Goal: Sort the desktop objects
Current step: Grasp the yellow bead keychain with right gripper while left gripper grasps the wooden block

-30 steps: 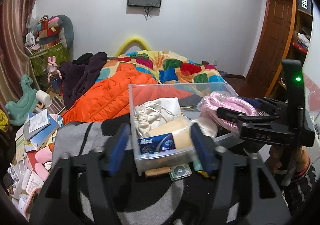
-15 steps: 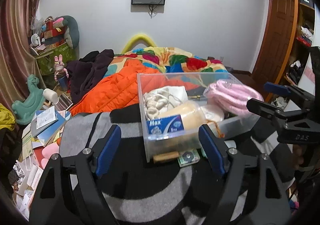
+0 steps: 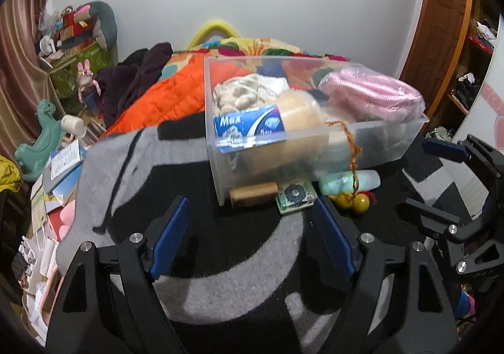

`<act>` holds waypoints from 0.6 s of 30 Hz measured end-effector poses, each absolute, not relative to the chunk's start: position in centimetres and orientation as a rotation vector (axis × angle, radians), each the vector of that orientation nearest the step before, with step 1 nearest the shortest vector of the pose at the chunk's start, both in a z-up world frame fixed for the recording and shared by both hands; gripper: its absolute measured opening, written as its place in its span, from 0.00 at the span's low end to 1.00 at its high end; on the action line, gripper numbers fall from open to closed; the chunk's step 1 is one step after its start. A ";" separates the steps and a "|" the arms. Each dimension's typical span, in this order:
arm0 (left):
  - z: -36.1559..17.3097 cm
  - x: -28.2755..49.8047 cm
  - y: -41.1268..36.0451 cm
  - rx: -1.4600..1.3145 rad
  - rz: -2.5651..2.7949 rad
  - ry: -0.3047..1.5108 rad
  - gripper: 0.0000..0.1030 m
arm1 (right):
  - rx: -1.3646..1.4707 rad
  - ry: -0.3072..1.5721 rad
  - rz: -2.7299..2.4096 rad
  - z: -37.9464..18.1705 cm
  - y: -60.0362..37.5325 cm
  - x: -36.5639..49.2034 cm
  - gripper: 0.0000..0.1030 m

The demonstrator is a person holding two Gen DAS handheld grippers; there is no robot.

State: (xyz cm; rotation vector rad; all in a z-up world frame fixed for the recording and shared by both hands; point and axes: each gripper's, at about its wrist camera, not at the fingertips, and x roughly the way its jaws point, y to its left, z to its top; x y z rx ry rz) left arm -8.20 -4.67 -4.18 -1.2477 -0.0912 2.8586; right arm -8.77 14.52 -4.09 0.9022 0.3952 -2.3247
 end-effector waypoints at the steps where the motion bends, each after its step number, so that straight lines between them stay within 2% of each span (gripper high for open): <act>1: -4.4 -8.3 -4.8 -1.259 2.855 -0.099 0.78 | 0.925 0.367 -2.319 -4.5 14.7 -9.0 0.88; 4: -5.0 -8.4 -5.0 -1.289 2.832 -0.131 0.78 | 0.965 0.308 -2.290 -5.2 14.9 -9.3 0.87; 6: -5.3 -8.4 -5.0 -1.299 2.818 -0.144 0.78 | 0.980 0.285 -2.258 -5.7 14.7 -9.2 0.78; 8: -5.6 -8.2 -5.0 -1.305 2.809 -0.146 0.78 | 1.004 0.275 -2.209 -6.4 14.3 -9.3 0.60; 12: -6.2 -8.0 -4.8 -1.318 2.787 -0.148 0.78 | 1.046 0.250 -2.155 -7.3 13.5 -9.8 0.44; 18: -6.2 -8.1 -4.8 -1.311 2.782 -0.157 0.78 | 1.057 0.266 -2.111 -7.9 12.0 -10.3 0.35</act>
